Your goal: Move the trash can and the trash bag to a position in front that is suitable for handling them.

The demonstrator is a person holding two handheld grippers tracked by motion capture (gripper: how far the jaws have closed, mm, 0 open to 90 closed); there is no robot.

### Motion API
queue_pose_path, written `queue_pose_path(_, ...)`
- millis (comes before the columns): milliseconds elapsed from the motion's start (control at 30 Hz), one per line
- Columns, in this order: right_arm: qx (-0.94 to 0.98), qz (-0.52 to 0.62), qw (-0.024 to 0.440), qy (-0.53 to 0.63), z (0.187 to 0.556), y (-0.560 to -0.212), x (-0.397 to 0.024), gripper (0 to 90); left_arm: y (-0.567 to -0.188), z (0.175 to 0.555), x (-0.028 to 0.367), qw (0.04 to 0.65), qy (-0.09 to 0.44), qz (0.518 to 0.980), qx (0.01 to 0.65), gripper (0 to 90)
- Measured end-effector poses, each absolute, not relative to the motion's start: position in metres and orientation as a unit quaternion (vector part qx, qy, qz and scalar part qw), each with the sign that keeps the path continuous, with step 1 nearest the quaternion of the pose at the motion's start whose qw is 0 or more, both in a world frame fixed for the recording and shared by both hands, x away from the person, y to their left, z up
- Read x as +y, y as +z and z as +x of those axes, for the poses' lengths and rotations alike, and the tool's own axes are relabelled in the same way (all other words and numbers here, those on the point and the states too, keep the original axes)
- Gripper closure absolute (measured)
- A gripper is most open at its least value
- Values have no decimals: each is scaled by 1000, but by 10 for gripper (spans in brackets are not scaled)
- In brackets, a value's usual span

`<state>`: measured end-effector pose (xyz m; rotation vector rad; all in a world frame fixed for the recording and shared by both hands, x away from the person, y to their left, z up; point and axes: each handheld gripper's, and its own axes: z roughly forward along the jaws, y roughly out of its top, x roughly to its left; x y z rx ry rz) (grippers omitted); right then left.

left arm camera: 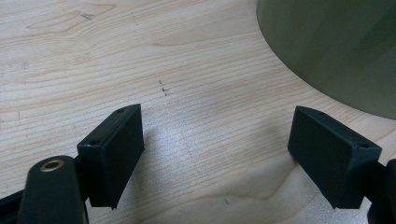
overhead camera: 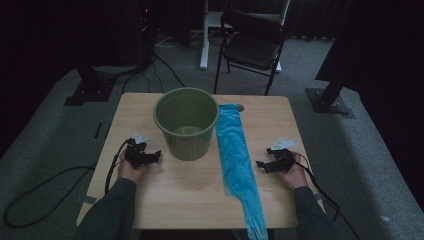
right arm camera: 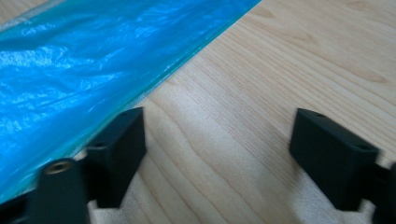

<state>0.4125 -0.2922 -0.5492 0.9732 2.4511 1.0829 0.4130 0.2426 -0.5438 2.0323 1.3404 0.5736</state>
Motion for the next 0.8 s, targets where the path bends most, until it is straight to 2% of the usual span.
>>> queue_pose_path(100,843,352,152,377,411,-547,-293,454,-540,413,240,309,210,779,504,254)
queue_pose_path(233,837,376,158,366,411,-544,-291,574,-537,414,238,301,200,786,501,332)
queue_pose_path(300,836,381,157,363,411,-543,-290,604,-535,415,238,297,195,792,497,354)
queue_pose_path(333,836,381,157,363,411,-543,-289,615,-534,415,238,293,192,793,498,392)
queue_pose_path(400,836,383,159,360,412,-540,-286,637,-530,413,240,288,182,799,496,556)
queue_pose_path(433,834,386,160,361,412,-538,-284,654,-529,413,241,291,180,799,495,579)
queue_pose_path(500,829,393,157,366,412,-535,-282,663,-527,413,242,298,175,797,495,610)
queue_pose_path(800,824,383,152,390,420,-514,-259,711,-508,424,237,336,174,783,493,622)
